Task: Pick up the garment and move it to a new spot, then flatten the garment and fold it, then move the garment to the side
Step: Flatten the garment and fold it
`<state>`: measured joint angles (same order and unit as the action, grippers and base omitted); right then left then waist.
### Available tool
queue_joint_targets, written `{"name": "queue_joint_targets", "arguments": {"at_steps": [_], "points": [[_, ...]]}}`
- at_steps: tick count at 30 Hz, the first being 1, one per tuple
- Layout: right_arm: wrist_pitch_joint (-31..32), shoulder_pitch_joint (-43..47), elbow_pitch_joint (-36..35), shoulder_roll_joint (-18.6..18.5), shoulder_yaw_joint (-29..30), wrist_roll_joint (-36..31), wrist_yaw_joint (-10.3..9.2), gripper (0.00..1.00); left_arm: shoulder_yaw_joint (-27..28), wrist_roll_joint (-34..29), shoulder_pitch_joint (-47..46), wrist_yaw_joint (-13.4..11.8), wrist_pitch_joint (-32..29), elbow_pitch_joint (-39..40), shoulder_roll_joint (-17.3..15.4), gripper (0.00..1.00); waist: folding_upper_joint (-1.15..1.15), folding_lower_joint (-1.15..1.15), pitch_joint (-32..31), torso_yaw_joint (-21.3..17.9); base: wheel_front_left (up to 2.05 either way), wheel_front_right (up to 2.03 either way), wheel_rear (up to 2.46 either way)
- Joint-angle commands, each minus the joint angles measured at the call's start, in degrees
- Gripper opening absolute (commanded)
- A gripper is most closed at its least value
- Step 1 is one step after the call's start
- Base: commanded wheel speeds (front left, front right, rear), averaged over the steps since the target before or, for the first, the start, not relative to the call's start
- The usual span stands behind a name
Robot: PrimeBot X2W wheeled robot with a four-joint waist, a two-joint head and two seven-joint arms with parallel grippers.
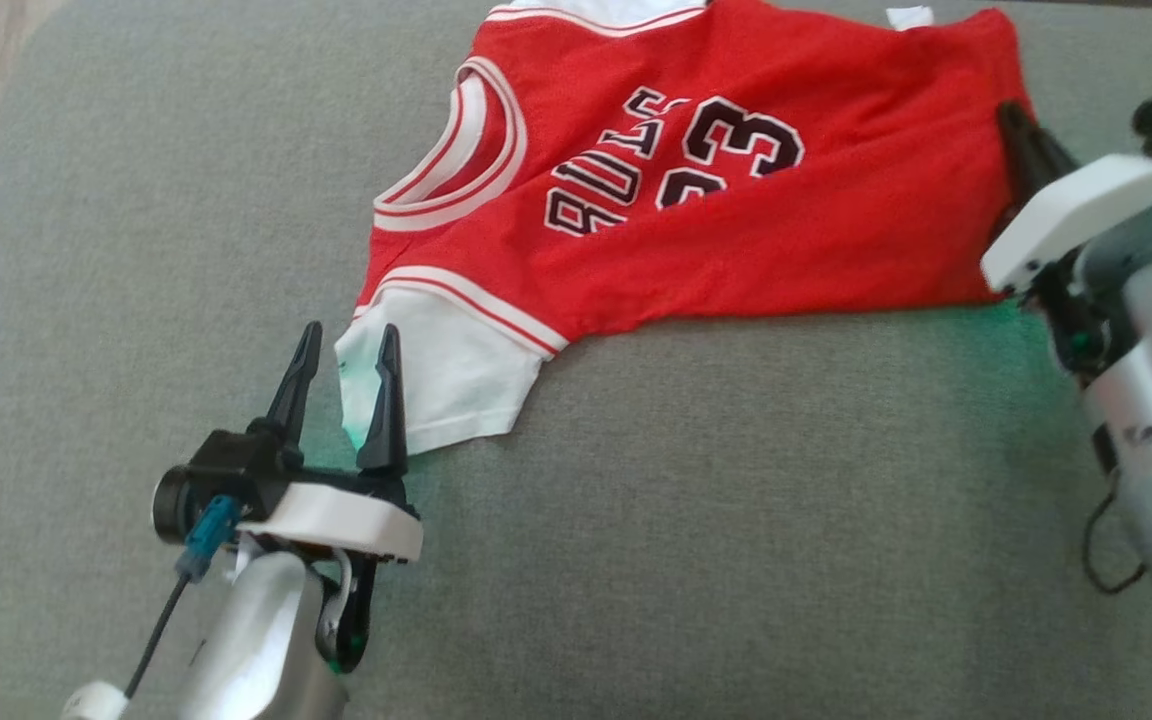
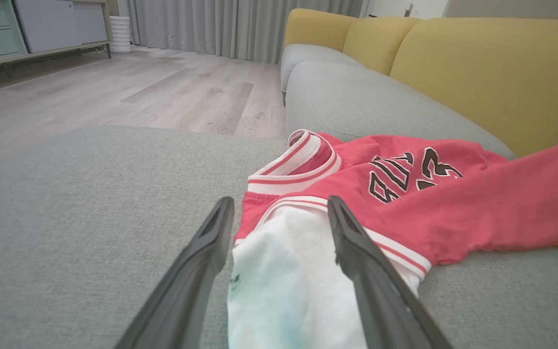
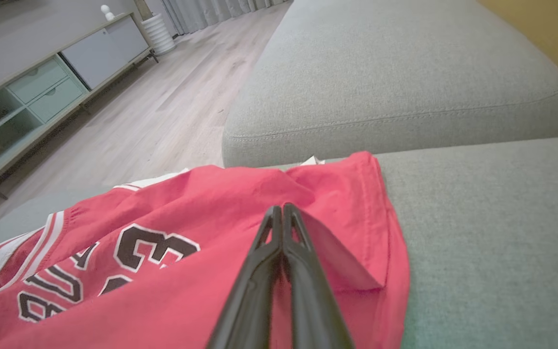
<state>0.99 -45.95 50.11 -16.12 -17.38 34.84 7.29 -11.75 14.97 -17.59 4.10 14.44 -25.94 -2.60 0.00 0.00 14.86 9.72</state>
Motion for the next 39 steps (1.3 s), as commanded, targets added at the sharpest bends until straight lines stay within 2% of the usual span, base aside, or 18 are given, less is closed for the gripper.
{"name": "queue_joint_targets", "arguments": {"at_steps": [1, 6, 8, 13, 18, 24, 28, 31, 39], "points": [[-0.48, -2.95, -0.43, -0.78, -1.20, -0.38, 0.20, 0.00, 0.98, -0.43, -2.75, 0.26, 0.55, 1.82, -0.36, 1.00, 0.00, 0.00, 0.78, 0.83, 0.00, 0.00, 0.00], [-0.23, -7.58, 5.59, -3.13, -1.89, -2.48, 0.20, 0.00, -0.15, -0.17, -3.82, 0.55, 0.55, 2.03, -0.31, 1.00, 0.00, 0.00, 2.56, 2.97, 0.00, 0.00, 0.00], [-1.24, -9.40, 8.52, -3.95, -2.39, -4.61, 0.20, 1.00, -0.56, 0.34, -4.23, 0.42, 0.55, 2.21, -0.30, 1.00, 0.00, 0.00, 3.24, 3.64, 0.00, 0.00, 0.00], [-3.98, -12.92, 14.00, -4.98, -3.66, -8.13, 0.20, 1.00, -1.29, 1.55, -4.67, -0.24, 0.56, 2.49, -0.29, 1.00, 0.00, 0.00, 3.87, 4.26, 0.00, 0.00, 0.00], [-9.17, -14.72, 16.74, -5.73, -3.85, -10.06, 0.20, 1.00, -0.76, 1.89, -4.40, -0.78, 0.56, 2.65, -0.29, 1.00, 0.00, 0.00, 2.52, 2.85, 0.00, 0.00, 0.00], [-15.50, -14.32, 15.59, -5.80, -3.39, -13.38, 0.20, 1.00, 1.10, 1.18, -3.17, -0.95, 0.56, 3.30, -0.29, 1.00, 0.00, 0.00, -0.41, -0.52, 0.00, 0.00, 0.00], [-15.93, -12.53, 11.26, -5.51, -0.97, -14.74, 0.20, 1.00, 2.27, 0.66, -2.33, -0.94, 0.56, 3.73, -0.28, 1.00, 0.00, 0.00, -1.91, -2.31, 0.00, 0.00, 0.00], [-15.96, -8.13, 3.10, -4.98, 3.42, -17.26, 0.20, 1.00, 3.40, 0.24, -1.41, -0.87, 0.56, 4.20, -0.28, 1.00, 0.00, 0.00, -3.36, -3.92, 0.00, 0.00, 0.00], [-15.98, 10.45, -16.42, 3.16, 13.87, -24.23, 0.20, 1.00, 5.37, -0.28, 1.56, -0.48, 0.56, 4.45, -0.28, 1.00, 0.00, 0.00, -7.01, -6.57, 0.00, 0.00, 0.00]]}}
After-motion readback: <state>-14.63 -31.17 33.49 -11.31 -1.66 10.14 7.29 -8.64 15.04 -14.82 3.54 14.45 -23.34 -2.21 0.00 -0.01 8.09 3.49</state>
